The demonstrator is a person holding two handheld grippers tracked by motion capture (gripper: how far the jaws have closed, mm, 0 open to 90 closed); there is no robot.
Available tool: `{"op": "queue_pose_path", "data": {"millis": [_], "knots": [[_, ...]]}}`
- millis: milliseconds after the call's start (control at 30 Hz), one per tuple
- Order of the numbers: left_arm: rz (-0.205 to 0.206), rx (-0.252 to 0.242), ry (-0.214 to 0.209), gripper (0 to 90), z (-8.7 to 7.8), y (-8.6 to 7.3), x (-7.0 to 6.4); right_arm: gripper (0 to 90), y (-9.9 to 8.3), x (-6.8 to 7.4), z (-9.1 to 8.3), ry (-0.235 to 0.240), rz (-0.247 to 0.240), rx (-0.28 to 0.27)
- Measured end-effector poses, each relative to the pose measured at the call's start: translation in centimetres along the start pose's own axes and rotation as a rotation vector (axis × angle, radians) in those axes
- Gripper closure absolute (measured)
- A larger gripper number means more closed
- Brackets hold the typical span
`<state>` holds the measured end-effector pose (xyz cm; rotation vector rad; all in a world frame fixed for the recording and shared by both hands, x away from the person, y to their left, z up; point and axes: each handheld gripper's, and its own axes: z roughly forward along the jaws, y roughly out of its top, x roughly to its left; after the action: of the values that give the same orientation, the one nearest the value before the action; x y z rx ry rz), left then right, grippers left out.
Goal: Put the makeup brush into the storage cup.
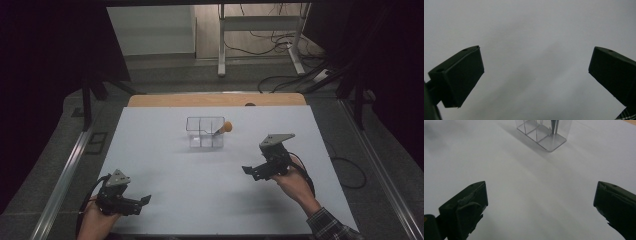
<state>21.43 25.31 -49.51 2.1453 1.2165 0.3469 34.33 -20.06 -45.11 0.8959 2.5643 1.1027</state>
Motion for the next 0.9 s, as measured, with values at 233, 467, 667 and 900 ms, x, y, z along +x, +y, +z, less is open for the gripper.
{"op": "queue_pose_path", "data": {"millis": [233,467,667,900], "knots": [[0.0,0.0,0.0,0.3,0.0,0.0,0.0,0.0,-0.5,0.1,-0.3,-0.004,-0.003,0.006],[-0.001,0.0,-0.001,0.3,0.0,0.0,0.0,0.0,-1.0,0.1,-0.8,-0.007,-0.002,0.003],[-0.002,-0.001,-0.002,0.3,0.0,0.0,0.0,0.0,-1.5,0.1,-1.2,-0.015,0.001,0.007],[-0.004,-0.004,-0.004,0.3,0.0,0.0,0.1,0.0,-2.1,0.0,-1.6,-0.028,-0.003,0.02]]}}
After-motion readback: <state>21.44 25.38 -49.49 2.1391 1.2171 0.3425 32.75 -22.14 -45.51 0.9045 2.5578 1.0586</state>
